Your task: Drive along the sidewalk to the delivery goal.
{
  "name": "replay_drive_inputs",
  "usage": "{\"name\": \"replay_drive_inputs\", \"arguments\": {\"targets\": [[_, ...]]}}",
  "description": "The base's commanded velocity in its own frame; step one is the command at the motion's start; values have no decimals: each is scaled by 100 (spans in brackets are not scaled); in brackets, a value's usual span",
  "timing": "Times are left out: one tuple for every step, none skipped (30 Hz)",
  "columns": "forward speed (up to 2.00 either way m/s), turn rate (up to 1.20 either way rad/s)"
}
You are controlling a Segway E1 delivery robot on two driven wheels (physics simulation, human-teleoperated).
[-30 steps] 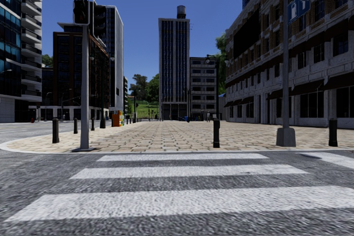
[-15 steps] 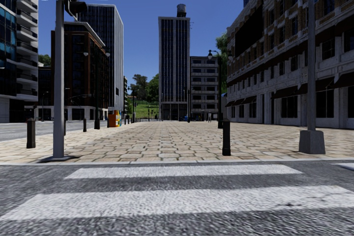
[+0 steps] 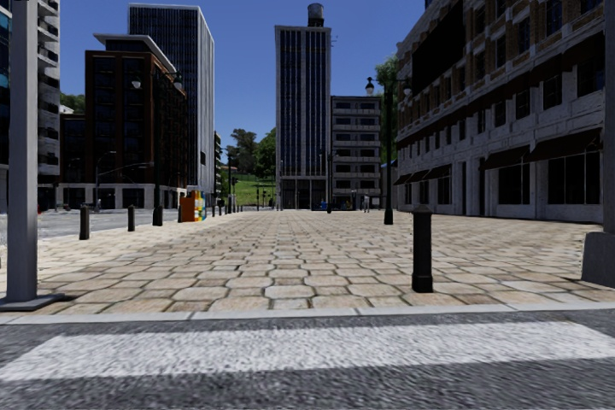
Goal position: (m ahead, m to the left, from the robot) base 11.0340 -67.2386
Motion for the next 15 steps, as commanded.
{"name": "replay_drive_inputs", "arguments": {"targets": [[200, 0], [200, 0], [200, 0], [200, 0], [200, 0], [200, 0], [200, 0], [200, 0], [200, 0], [200, 0], [200, 0], [200, 0], [200, 0], [200, 0], [200, 0]]}}
